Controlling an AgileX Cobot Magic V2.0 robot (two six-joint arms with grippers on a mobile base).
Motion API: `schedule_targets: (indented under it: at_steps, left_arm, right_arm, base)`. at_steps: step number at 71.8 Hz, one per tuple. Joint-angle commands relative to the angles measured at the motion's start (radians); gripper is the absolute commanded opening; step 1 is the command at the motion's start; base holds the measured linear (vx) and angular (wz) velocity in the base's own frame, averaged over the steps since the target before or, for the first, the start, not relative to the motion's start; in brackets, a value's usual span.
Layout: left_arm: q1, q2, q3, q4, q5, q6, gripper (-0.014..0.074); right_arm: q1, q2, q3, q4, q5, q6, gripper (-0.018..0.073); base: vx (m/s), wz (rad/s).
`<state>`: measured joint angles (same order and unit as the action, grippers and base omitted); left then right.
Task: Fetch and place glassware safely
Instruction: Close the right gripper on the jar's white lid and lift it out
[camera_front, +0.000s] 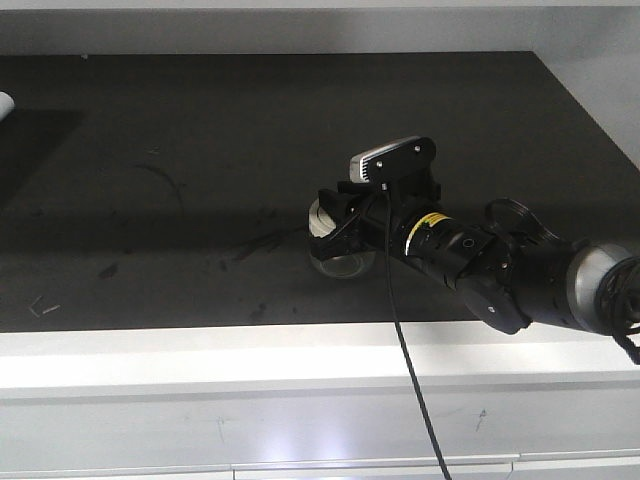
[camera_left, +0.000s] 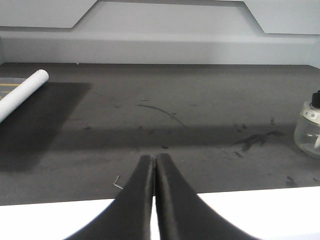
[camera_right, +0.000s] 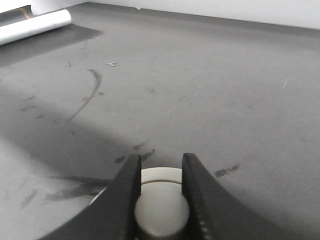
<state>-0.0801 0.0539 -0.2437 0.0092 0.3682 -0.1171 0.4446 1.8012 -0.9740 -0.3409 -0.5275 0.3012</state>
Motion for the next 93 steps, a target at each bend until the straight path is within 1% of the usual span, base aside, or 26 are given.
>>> schedule_targets:
  at_steps: [1,13,25,30,36,43,48,51,57,60,65,72,76,79,85,93]
  left_arm:
    - [-0.005,0.011,-0.025,-0.009,-0.074,-0.001,-0.0007]
    - [-0.005,0.011,-0.025,-0.009,-0.074,-0.001,-0.0007]
    - [-0.005,0.011,-0.025,-0.009,-0.074,-0.001,-0.0007]
    - [-0.005,0.011,-0.025,-0.009,-0.074,-0.001,-0.0007]
    - [-0.005,0.011,-0.025,-0.009,-0.074,-0.001,-0.0007]
    - [-0.005,0.011,-0.025,-0.009,-0.074,-0.001,-0.0007]
    - [-0.005,0.011,-0.025,-0.009,-0.074,-0.001,-0.0007]
    - [-0.005,0.011,-0.025,-0.009,-0.074,-0.001,-0.0007]
    - [-0.005,0.011,-0.025,-0.009,-0.074,-0.001,-0.0007]
    - [-0.005,0.011,-0.025,-0.009,-0.074,-0.001,-0.0007]
    - [-0.005,0.011,-0.025,-0.009,-0.074,-0.001,-0.0007]
    - [-0.005,0.011,-0.025,-0.009,-0.074,-0.001,-0.0007]
    - [-0.005,0.011,-0.025,-0.009,-0.074,-0.001,-0.0007]
    - [-0.005,0.011,-0.025,-0.009,-0.074,-0.001,-0.0007]
    - [-0.005,0.011,-0.025,-0.009,-0.074,-0.001,-0.0007]
    - [-0.005,0.011,-0.025,-0.009,-0.074,-0.001,-0.0007]
  right_arm:
    - [-0.002,-0.032,-0.014,-0.010,0.012,0.002,-0.0010]
    - [-0.002,-0.124,-0.014,-0.015,-0.005,-0.001,-0.0003]
    - [-0.002,-0.280,-0.014,-0.041,0.037,0.014,-0.0001]
    - [-0.002,-0.343,-0.014,-0.060,0.073,0.040,-0.0001]
    - [-0.002,-0.409,-0.013,-0.107,0.121,0.098,-0.0001]
    - [0.001,-0.481,0.035,-0.217,0.096,0.188,-0.0001]
    - [0.001,-0.533,0.099,-0.335,0.034,0.271,-0.0001]
    - [0.001,-0.553,0.135,-0.386,0.001,0.326,-0.0001]
    - [0.001,-0.598,0.208,-0.538,-0.079,0.469,-0.0001]
    - [0.001,-0.609,0.236,-0.632,-0.121,0.553,-0.0001]
    - [0.001,-0.616,0.274,-0.781,-0.182,0.641,-0.0001]
    - [0.001,-0.618,0.306,-0.916,-0.227,0.764,-0.0001]
    - [0.001,-0.618,0.319,-0.947,-0.261,0.802,-0.0001]
    - [0.001,-0.618,0.331,-0.961,-0.287,0.811,-0.0001]
    - [0.001,-0.618,0.360,-0.961,-0.318,0.794,-0.0001]
    - [0.001,-0.618,0.385,-0.923,-0.316,0.760,-0.0001]
  base:
    - [0.00,0.00]
    - [0.00,0.00]
    - [0.00,0.00]
    - [0.00,0.00]
    - [0.00,0.00]
    - [0.00,0.00]
    - [0.00,0.00]
    - [0.00,0.00]
    - [0.00,0.00]
    - [0.00,0.00]
    - [0.00,0.00]
    - [0.00,0.00]
    - [0.00,0.00]
    - [0.00,0.00]
    - [0.00,0.00]
    - [0.00,0.00]
